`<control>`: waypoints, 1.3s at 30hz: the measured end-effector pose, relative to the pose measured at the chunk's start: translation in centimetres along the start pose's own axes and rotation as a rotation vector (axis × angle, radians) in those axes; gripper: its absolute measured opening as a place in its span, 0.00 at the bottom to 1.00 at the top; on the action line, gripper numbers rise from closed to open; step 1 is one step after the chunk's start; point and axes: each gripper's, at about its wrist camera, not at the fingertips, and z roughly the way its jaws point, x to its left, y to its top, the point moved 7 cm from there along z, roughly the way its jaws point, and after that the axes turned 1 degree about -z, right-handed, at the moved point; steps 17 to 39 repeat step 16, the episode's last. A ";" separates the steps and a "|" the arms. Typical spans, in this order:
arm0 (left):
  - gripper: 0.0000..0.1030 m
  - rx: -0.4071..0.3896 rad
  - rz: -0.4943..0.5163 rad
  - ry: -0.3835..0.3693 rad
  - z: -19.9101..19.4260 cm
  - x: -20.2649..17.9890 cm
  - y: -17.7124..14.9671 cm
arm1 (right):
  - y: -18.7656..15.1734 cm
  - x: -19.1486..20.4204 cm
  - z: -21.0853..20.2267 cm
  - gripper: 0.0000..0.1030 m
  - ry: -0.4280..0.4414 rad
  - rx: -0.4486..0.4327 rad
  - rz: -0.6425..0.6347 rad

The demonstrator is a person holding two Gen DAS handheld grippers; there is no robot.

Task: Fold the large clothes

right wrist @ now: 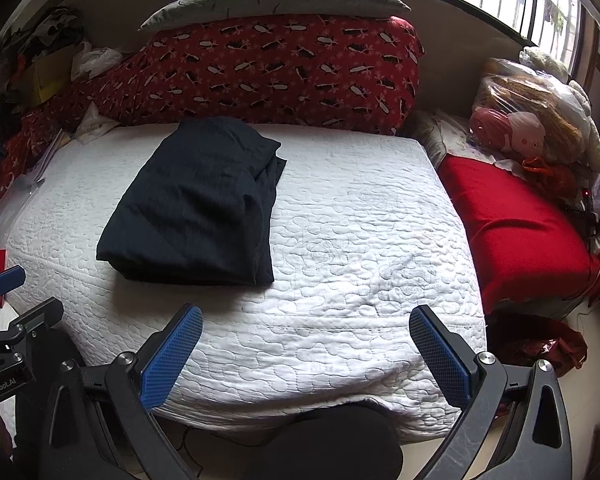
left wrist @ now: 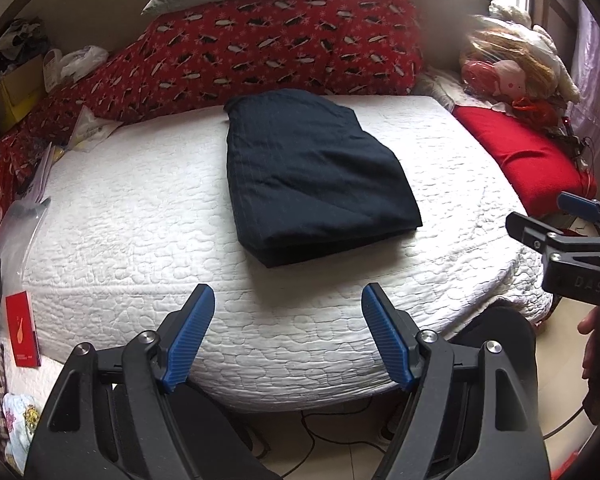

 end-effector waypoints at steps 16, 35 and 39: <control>0.74 0.060 -0.008 -0.015 1.1 -0.6 0.0 | -0.3 -1.0 1.2 1.00 -0.002 0.028 0.028; 0.74 0.060 -0.008 -0.015 1.1 -0.6 0.0 | -0.3 -1.0 1.2 1.00 -0.002 0.028 0.028; 0.74 0.060 -0.008 -0.015 1.1 -0.6 0.0 | -0.3 -1.0 1.2 1.00 -0.002 0.028 0.028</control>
